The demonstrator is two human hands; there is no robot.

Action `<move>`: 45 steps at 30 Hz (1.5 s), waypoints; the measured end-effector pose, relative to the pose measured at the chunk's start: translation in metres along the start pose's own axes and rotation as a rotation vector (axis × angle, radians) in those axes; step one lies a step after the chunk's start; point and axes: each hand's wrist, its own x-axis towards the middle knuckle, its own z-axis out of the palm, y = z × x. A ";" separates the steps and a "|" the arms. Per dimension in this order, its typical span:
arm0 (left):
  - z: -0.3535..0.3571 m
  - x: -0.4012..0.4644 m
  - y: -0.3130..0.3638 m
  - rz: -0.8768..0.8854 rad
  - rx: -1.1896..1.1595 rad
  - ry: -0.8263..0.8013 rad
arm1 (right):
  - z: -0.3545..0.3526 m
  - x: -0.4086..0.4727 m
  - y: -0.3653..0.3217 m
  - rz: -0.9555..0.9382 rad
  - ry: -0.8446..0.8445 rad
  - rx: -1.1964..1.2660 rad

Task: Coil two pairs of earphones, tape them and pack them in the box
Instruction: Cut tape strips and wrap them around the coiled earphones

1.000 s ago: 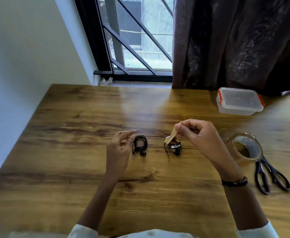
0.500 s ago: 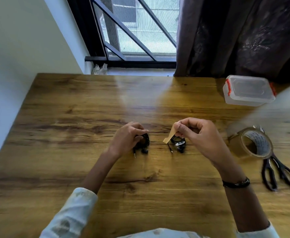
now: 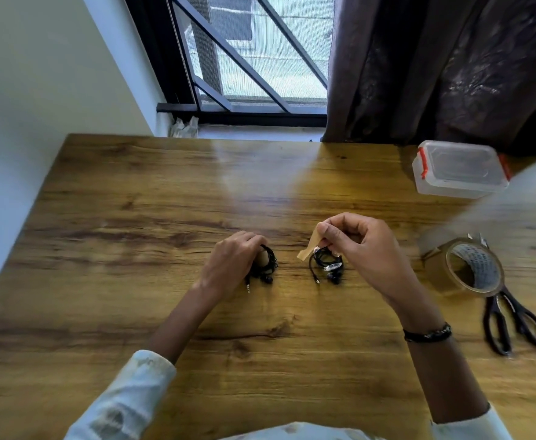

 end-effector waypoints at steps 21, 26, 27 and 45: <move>-0.151 0.002 0.118 0.062 -0.386 0.360 | 0.008 -0.037 -0.079 -0.451 0.433 -0.012; -0.173 0.000 0.141 0.124 -0.366 0.441 | 0.005 -0.055 -0.096 -0.483 0.360 0.060; -0.176 -0.001 0.144 0.130 -0.366 0.444 | 0.003 -0.058 -0.098 -0.483 0.338 0.072; -0.189 -0.016 0.165 0.167 -0.265 0.461 | -0.004 -0.089 -0.102 -0.312 0.130 0.418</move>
